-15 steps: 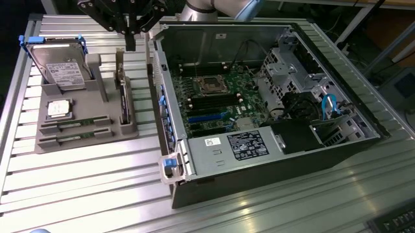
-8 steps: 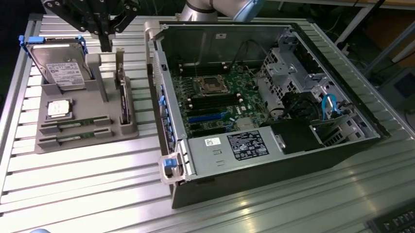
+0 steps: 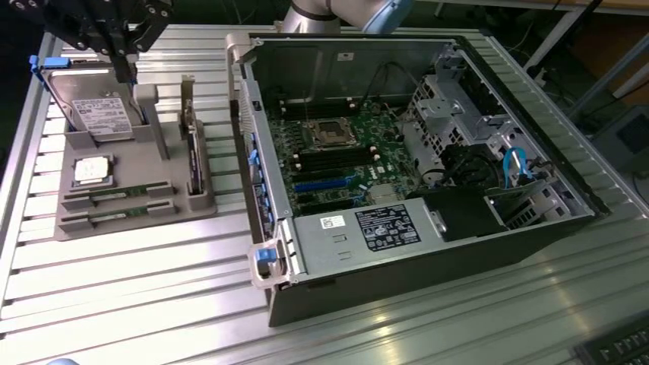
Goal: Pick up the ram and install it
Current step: 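Reach for the ram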
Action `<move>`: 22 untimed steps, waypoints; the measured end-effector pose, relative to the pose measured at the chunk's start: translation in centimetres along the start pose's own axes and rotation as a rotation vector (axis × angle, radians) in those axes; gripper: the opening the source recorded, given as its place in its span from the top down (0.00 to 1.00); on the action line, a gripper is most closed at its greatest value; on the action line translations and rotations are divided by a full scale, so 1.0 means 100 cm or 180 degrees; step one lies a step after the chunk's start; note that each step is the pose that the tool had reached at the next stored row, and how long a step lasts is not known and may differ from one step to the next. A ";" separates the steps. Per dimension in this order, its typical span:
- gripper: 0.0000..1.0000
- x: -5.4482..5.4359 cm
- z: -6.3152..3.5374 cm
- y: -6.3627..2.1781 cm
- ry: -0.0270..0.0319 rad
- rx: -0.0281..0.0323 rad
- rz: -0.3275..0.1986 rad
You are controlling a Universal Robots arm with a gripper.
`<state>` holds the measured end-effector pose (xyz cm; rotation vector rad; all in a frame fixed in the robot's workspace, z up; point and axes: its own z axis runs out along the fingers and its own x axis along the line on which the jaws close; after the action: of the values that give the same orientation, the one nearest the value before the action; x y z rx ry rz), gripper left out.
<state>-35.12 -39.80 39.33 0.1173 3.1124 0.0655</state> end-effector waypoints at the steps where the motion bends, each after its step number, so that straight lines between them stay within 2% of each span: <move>1: 0.89 0.004 0.0000 -0.0003 0.0000 0.0000 -0.0001; 10: 0.89 0.042 -0.0010 -0.0032 0.0000 -0.0001 -0.0013; 16: 0.89 0.044 0.0002 -0.0034 0.0000 -0.0001 -0.0016; 22: 0.89 0.045 0.0101 -0.0038 0.0000 -0.0001 -0.0016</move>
<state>-39.56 -39.80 38.20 0.1095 3.1127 0.0657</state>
